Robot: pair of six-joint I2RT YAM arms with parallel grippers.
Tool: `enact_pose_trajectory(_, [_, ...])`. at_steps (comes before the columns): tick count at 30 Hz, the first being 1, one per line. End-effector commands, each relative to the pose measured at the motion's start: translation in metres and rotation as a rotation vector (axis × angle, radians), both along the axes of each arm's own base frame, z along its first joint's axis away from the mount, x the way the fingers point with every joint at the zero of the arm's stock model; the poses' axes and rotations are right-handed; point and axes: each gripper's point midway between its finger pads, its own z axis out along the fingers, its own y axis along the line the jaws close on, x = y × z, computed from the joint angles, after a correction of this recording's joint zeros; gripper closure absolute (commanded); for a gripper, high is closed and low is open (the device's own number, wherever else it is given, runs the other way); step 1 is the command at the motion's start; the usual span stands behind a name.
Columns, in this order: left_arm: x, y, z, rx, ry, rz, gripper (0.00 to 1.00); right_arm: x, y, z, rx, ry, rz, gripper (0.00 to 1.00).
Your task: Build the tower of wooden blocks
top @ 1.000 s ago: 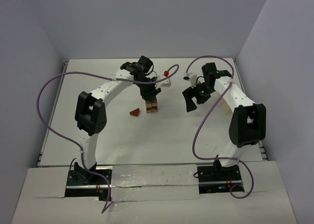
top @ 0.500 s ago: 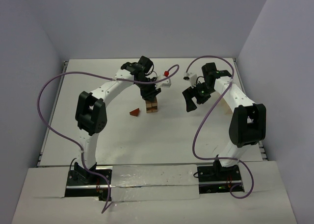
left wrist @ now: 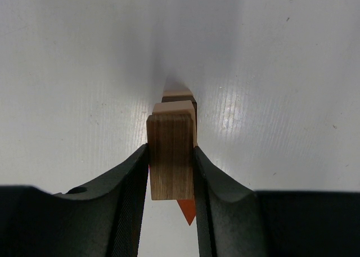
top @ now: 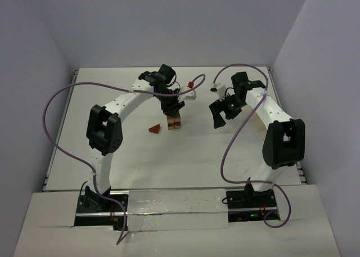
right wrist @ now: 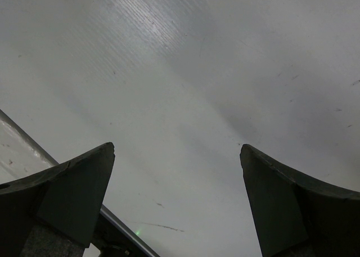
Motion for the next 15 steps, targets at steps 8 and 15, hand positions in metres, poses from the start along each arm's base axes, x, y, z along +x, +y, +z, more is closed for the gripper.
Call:
enact_pose_trajectory(8, [-0.0067, -0.0102, 0.0174, -0.046, -0.002, -0.030, 0.61, 0.0072, -0.0006, 0.0125, 0.011, -0.029, 0.004, 0.00])
enact_pose_trajectory(15, [-0.0067, -0.0111, 0.0183, -0.047, -0.005, -0.032, 0.61, 0.0067, 0.0001, 0.0124, 0.013, -0.023, 0.004, 0.00])
